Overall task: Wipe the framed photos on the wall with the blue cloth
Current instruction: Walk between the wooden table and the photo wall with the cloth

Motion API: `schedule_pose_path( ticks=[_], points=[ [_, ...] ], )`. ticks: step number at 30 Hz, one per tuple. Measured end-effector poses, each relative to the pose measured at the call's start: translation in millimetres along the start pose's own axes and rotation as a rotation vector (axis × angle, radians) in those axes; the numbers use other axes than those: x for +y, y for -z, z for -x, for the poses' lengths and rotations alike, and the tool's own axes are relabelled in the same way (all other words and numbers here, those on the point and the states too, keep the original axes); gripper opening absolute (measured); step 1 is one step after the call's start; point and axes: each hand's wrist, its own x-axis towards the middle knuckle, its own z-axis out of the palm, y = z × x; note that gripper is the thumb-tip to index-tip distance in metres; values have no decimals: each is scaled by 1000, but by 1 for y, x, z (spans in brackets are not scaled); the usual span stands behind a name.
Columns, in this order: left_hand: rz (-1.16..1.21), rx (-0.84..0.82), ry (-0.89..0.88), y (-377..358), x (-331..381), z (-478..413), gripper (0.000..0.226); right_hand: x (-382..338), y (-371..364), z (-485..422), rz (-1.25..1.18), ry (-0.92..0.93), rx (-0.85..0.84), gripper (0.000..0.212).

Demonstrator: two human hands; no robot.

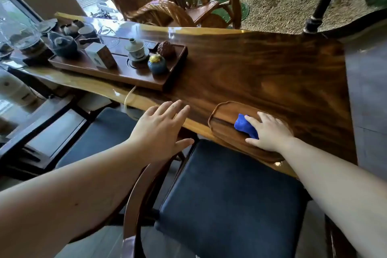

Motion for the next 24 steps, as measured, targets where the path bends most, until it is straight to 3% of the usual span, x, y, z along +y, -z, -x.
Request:
schedule_pose_path(
  ticks=[4, 7, 12, 18, 24],
  points=[
    [-23, 8, 7, -11, -8, -1, 87, -6, -11, -11, -101, -61, 0, 77],
    [-17, 13, 23, -16, -14, 1, 87, -15, -16, -20, -115, -55, 121, 54],
    [4, 3, 58, -15, -25, 14, 86, -38, 8, -23, -175, -44, 103, 37],
    [-47, 2, 145, 3, -56, 63, 89, -117, 59, -23, -257, 219, 203, 43],
    [-118, 71, 354, 38, -98, 169, 84, -247, 131, 6, -229, 580, 416, 47]
  ],
)
